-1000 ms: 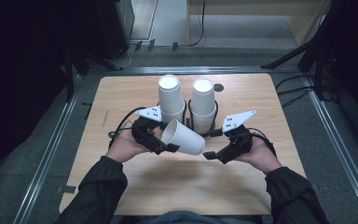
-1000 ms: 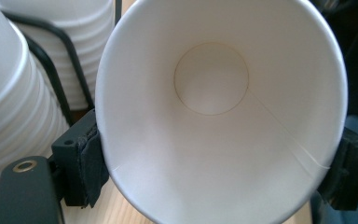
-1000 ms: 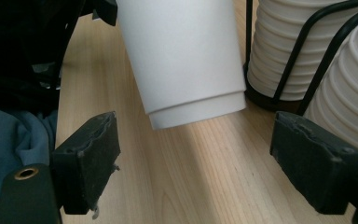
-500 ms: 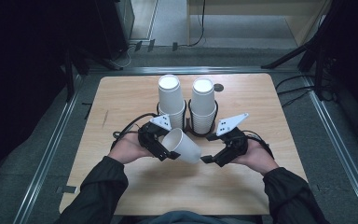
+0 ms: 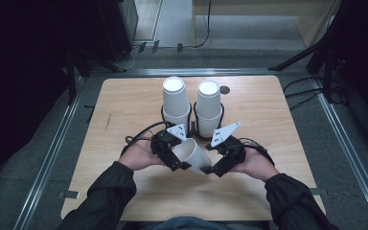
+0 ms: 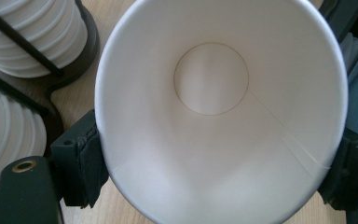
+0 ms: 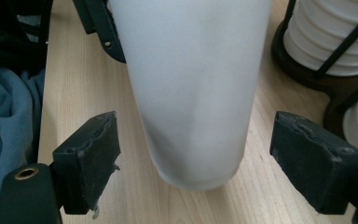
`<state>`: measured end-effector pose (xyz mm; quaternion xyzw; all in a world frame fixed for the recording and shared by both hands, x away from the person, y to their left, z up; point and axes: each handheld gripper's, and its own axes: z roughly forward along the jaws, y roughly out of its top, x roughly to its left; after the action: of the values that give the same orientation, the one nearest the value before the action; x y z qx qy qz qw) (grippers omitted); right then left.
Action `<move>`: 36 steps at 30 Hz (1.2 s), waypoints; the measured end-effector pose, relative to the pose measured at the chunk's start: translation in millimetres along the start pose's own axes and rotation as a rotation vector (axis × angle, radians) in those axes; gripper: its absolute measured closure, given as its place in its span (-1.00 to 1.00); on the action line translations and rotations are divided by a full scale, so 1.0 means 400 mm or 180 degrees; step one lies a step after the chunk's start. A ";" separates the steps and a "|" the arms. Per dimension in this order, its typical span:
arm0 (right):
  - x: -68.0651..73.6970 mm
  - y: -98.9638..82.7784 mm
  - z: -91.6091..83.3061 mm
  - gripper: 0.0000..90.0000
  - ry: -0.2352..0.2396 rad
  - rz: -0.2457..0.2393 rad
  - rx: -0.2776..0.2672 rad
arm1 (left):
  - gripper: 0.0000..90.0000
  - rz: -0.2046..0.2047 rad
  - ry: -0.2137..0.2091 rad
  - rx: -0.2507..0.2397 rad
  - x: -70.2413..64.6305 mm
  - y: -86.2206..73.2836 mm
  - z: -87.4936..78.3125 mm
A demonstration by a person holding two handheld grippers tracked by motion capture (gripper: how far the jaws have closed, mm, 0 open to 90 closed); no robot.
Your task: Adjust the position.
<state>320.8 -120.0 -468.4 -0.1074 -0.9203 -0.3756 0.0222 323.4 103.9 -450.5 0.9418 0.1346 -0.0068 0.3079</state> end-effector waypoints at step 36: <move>0.012 0.019 0.047 -0.52 -0.0058 -0.0169 0.0075 | -0.84 0.0053 0.0045 -0.0147 -0.016 0.016 -0.006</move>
<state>318.5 -100.8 -476.2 -0.0861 -0.9273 -0.3642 0.0051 318.8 98.7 -444.4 0.9356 0.1292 0.0055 0.3286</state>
